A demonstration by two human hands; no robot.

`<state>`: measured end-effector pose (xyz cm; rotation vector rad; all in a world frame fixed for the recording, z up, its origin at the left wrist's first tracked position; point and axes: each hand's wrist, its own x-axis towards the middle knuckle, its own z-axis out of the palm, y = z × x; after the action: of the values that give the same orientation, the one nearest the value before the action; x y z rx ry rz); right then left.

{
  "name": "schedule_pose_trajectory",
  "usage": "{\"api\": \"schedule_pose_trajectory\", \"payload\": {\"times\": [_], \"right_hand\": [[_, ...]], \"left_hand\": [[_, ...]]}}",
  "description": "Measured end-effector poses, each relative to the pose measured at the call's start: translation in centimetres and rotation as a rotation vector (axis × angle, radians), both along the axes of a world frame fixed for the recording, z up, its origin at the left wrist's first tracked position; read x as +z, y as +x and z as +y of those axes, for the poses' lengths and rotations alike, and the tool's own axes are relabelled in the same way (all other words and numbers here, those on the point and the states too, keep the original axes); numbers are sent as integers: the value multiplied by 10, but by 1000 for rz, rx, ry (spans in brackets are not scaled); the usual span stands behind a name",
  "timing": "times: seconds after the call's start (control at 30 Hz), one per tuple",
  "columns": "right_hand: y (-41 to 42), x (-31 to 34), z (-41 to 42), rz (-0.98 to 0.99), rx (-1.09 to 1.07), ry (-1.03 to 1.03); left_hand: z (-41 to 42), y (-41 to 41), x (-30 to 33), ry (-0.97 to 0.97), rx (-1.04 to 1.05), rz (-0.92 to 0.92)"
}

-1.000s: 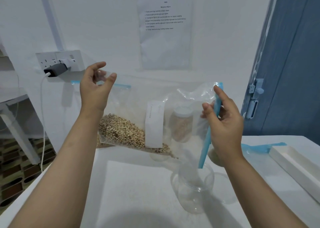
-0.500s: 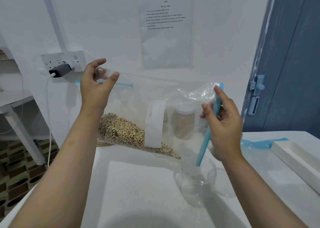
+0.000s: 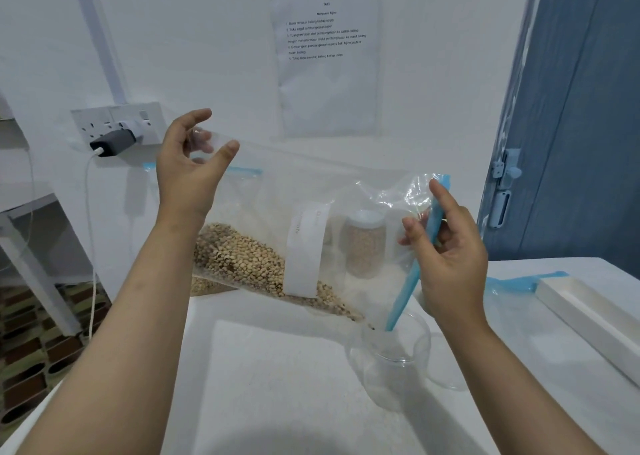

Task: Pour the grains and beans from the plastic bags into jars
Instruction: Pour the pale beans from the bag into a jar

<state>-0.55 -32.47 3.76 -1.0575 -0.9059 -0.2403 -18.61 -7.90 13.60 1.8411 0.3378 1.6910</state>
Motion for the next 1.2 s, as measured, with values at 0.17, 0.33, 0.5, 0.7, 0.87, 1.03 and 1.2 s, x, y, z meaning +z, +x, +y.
{"api": "schedule_pose_trajectory", "payload": {"times": [0.17,0.33,0.5,0.7,0.87,1.03,1.2], "right_hand": [[0,1,-3,-4,-11,7],[2,1,-3,-9,-6,15],[3,2,-2,-20,-17,16],[1,2,-1,-28,-43,20],[0,3,-1,-31,-55,17],[0,4,-2,-17,-51,34],[0,2,-5,-6,-69,31]], "left_hand": [[-2,5,7,29,-5,1],[-2,6,9,30,-10,0],[-3,6,12,18,-20,-24],[-4,8,16,21,-30,-27],[-5,10,19,29,-31,-27],[-6,12,22,39,-35,-15],[-8,14,24,52,-38,-6]]}}
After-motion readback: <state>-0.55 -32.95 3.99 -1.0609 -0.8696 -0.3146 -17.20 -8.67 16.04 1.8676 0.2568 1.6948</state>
